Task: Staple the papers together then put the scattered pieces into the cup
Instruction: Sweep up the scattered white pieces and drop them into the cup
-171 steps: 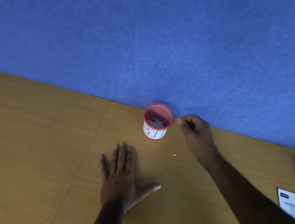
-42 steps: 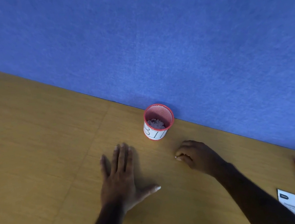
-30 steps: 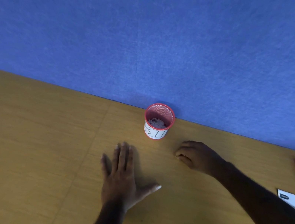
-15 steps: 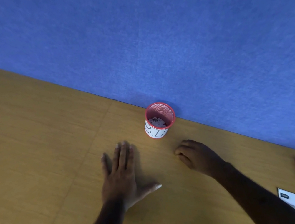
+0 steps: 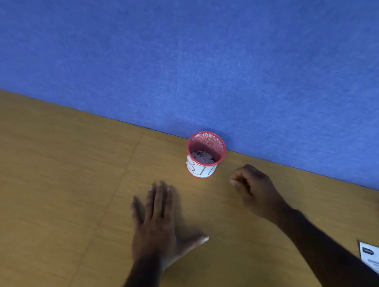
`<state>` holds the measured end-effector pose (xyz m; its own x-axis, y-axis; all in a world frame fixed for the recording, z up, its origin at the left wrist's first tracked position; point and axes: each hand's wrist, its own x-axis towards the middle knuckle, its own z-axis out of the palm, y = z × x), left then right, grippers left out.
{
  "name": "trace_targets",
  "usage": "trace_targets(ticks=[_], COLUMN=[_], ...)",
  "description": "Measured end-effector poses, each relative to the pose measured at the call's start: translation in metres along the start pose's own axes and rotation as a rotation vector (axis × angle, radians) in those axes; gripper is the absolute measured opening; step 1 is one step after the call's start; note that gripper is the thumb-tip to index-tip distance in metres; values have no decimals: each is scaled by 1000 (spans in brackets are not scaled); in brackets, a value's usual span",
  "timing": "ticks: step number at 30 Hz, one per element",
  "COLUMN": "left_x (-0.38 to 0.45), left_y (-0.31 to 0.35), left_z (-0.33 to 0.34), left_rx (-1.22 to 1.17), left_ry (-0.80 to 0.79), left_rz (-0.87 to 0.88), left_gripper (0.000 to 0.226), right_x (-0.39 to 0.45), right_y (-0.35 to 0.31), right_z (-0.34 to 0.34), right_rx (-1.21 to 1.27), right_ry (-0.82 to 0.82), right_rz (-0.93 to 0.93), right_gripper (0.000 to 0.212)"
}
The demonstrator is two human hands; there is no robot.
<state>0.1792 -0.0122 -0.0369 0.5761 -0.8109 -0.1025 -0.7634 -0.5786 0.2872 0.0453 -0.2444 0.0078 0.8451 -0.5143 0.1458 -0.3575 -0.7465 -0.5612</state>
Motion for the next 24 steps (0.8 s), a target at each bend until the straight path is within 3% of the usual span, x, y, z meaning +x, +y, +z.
trace_targets(ticks=[5, 9, 13, 21, 24], left_x=[0, 0, 0, 0, 0], left_y=[-1, -1, -1, -1, -1], left_z=[1, 0, 1, 1, 1], left_rx=[-7, 5, 5, -1, -10], left_ry=[3, -4, -7, -6, -2], left_rz=[8, 11, 11, 10, 14], left_gripper=[140, 139, 139, 139, 139], right_x=[37, 68, 84, 96, 98], right_y=[-37, -51, -58, -64, -65], right_z=[-23, -26, -24, -26, -24], right_rx=[102, -54, -322, -328, -382], right_ry=[186, 72, -69, 6, 27], right_rz=[-40, -159, -184, -61, -76], right_gripper=[6, 2, 16, 11, 19])
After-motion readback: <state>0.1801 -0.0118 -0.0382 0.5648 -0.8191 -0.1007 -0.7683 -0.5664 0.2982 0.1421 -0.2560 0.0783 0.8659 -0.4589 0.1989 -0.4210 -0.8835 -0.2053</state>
